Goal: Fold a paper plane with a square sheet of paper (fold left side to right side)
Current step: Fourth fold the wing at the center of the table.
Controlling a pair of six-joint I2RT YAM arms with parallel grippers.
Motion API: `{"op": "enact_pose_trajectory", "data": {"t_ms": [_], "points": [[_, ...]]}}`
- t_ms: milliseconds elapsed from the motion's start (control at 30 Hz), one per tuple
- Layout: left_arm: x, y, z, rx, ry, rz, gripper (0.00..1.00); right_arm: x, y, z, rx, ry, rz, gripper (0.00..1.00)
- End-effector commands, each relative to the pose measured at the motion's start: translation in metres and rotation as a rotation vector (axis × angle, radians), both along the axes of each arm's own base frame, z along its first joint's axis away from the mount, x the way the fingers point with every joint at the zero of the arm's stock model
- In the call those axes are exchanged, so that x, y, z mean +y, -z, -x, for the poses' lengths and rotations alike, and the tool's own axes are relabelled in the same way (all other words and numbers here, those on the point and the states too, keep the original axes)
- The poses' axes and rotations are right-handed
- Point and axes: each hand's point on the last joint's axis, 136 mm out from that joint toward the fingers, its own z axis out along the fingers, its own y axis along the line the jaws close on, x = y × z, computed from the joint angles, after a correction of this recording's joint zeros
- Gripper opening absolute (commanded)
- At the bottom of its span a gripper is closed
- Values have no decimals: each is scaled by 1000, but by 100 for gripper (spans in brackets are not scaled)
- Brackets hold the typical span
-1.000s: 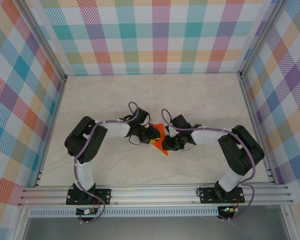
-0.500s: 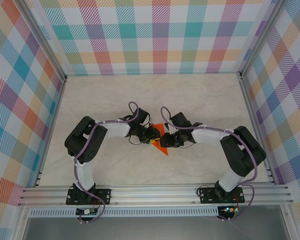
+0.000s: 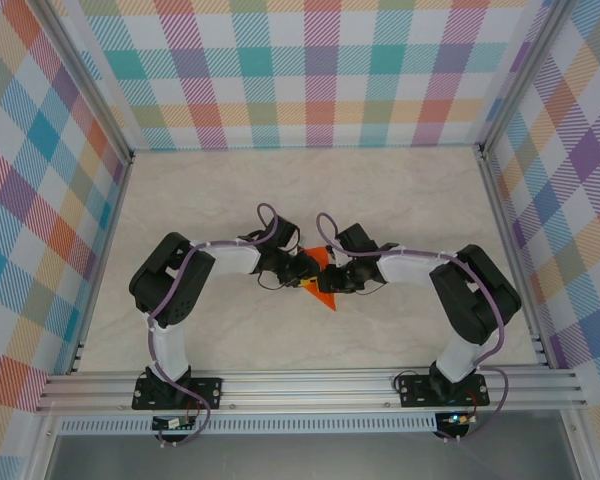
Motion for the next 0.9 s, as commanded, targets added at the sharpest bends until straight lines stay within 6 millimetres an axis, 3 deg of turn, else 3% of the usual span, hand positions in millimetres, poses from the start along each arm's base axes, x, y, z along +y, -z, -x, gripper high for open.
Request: {"op": "enact_pose_trajectory", "data": {"t_ms": [0, 133, 333, 533, 867], "points": [[0, -4, 0, -13, 6, -21, 26, 6, -5, -3, -15, -16, -26, 25], [1, -14, -6, -33, 6, -13, 26, 5, -4, 3, -2, -20, -35, 17], [10, -35, -19, -78, -2, -26, 32, 3, -3, 6, 3, -15, -33, 14], [24, -31, -26, -73, -33, -41, 35, 4, -4, 5, 2, -15, -40, 14], [25, -22, -30, -55, -37, -35, 32, 7, -5, 4, 8, -8, -54, 14]]}}
